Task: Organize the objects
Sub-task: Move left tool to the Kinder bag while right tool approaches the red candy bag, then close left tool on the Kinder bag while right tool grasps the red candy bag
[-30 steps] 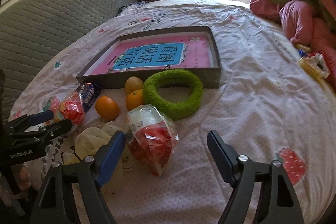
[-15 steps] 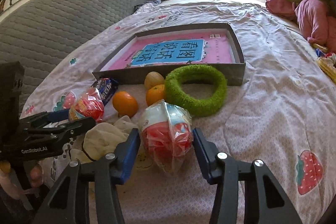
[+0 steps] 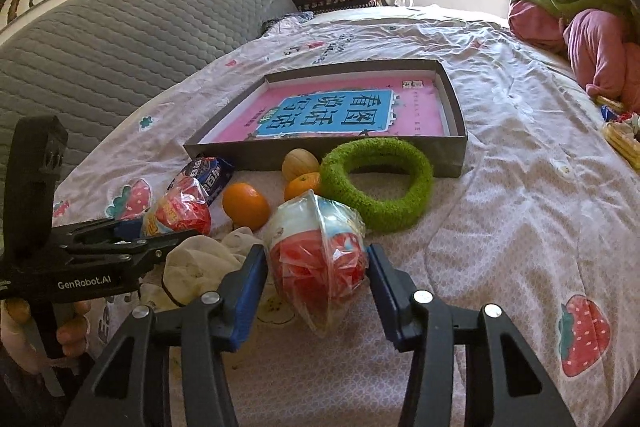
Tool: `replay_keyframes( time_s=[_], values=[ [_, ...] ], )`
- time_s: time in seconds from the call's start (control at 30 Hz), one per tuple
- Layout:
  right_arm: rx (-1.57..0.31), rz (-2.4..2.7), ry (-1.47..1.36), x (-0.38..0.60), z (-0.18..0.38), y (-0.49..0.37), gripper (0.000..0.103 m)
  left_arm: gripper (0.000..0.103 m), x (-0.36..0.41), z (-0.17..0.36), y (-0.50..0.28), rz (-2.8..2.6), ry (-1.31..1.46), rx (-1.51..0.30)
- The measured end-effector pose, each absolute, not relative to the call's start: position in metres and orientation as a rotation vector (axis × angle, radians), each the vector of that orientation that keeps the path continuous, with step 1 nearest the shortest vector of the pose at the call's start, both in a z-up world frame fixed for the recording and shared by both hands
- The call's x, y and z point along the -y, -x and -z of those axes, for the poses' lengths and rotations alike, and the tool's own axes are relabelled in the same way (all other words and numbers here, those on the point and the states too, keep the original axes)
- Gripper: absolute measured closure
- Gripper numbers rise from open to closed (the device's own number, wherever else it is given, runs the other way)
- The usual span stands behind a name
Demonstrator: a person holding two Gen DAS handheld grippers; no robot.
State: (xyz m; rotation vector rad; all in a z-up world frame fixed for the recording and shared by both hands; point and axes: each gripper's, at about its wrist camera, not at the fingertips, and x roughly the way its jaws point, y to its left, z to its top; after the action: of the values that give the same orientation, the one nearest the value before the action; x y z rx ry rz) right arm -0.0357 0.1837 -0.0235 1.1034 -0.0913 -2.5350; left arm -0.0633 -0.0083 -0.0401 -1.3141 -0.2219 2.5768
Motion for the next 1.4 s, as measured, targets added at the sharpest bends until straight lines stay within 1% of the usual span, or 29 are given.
replay_keyframes(
  time_s=[0.57, 1.07, 1.4],
  values=[
    [0.061, 2.573, -1.007, -0.183, 0.004, 0.029, 0.052, 0.043, 0.007, 0.004, 0.047, -2.632, 1.164, 0.189],
    [0.031, 2.593, -0.908, -0.175, -0.015, 0.044, 0.052, 0.043, 0.006, -0.009, 0.065, -2.699, 1.128, 0.162],
    [0.024, 2.589, -0.889, -0.174, -0.017, 0.061, 0.052, 0.043, 0.004, -0.015, 0.087, -2.728, 1.105, 0.149]
  ],
)
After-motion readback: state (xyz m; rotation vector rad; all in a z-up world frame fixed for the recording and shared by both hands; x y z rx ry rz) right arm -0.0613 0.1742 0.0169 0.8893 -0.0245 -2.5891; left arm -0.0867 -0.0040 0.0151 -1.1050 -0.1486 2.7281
